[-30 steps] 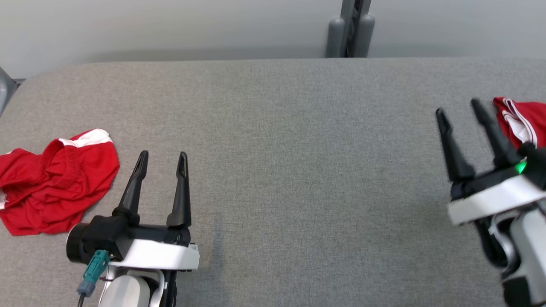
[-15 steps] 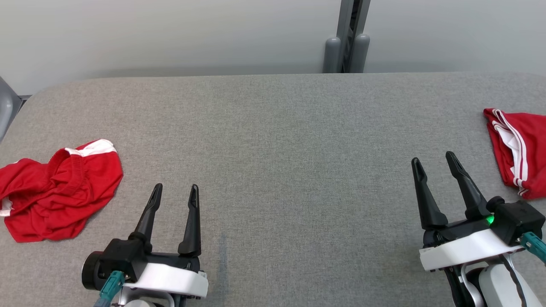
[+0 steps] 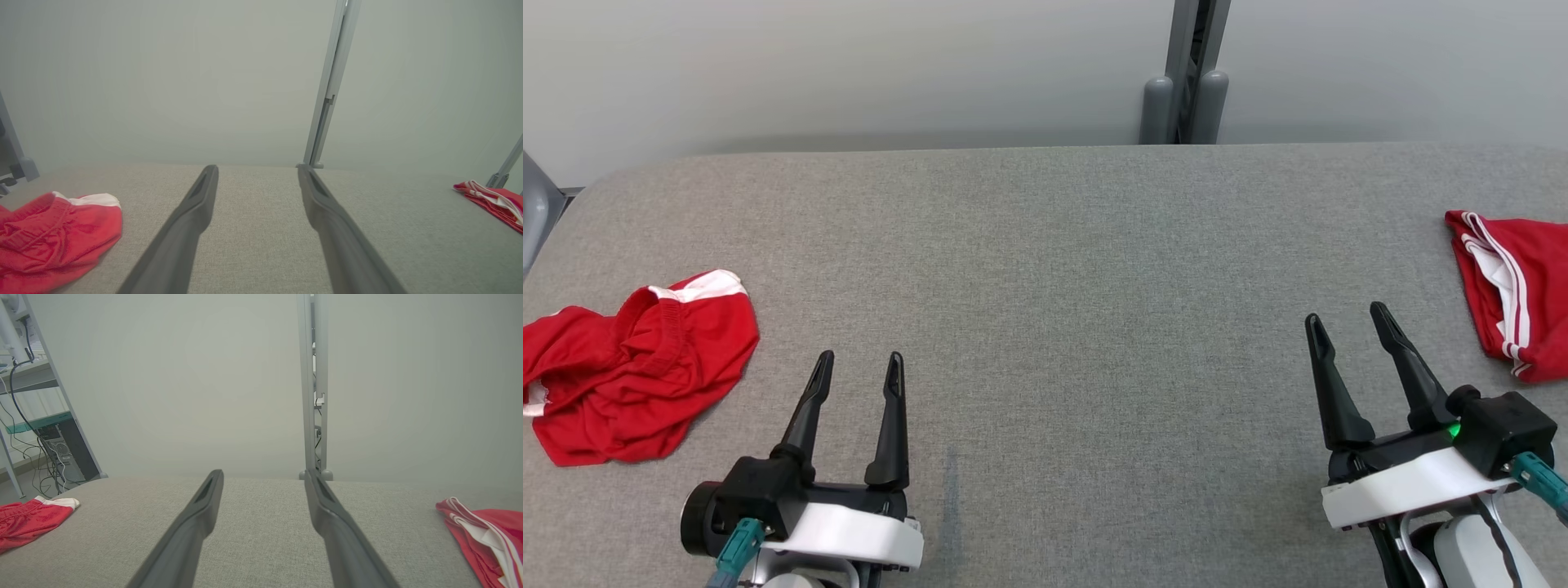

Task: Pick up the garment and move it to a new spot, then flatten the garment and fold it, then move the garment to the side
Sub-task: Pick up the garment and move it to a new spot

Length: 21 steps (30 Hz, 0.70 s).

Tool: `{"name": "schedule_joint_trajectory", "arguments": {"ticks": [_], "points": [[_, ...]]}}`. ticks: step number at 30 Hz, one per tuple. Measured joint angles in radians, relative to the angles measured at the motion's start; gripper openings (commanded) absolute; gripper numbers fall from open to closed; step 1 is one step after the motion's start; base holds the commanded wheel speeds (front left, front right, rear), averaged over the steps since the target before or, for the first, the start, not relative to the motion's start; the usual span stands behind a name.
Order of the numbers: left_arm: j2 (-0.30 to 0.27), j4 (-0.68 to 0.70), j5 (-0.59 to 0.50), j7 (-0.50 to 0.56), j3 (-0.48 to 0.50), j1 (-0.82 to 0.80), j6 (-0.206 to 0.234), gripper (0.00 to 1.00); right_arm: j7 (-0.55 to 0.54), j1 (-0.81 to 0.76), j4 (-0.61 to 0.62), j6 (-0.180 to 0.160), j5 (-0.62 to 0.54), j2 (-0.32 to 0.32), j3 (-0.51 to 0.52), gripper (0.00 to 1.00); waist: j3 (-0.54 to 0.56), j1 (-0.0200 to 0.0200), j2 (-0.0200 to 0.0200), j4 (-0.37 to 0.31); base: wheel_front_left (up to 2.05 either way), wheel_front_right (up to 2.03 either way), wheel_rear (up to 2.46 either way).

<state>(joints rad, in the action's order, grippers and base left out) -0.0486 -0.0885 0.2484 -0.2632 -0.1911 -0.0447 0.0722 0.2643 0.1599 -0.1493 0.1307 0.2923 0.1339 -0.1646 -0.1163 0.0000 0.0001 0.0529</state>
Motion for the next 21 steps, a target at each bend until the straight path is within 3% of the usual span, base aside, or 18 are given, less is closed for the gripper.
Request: {"name": "schedule_joint_trajectory", "arguments": {"ticks": [11,21], "points": [[0.0,0.003,0.002,0.0,-0.001,-0.005,0.003,1.0,0.0,-0.004,-0.001,0.0,0.008,0.003,0.001,1.0,-0.001,0.0,0.0,0.034,0.0,0.0,0.0],[0.0,0.011,0.009,0.0,0.01,0.0,0.012,1.0,0.0,-0.006,0.003,0.0,0.016,0.011,-0.017,1.0,-0.004,0.0001,0.0,0.183,0.0,0.0,0.0]]}}
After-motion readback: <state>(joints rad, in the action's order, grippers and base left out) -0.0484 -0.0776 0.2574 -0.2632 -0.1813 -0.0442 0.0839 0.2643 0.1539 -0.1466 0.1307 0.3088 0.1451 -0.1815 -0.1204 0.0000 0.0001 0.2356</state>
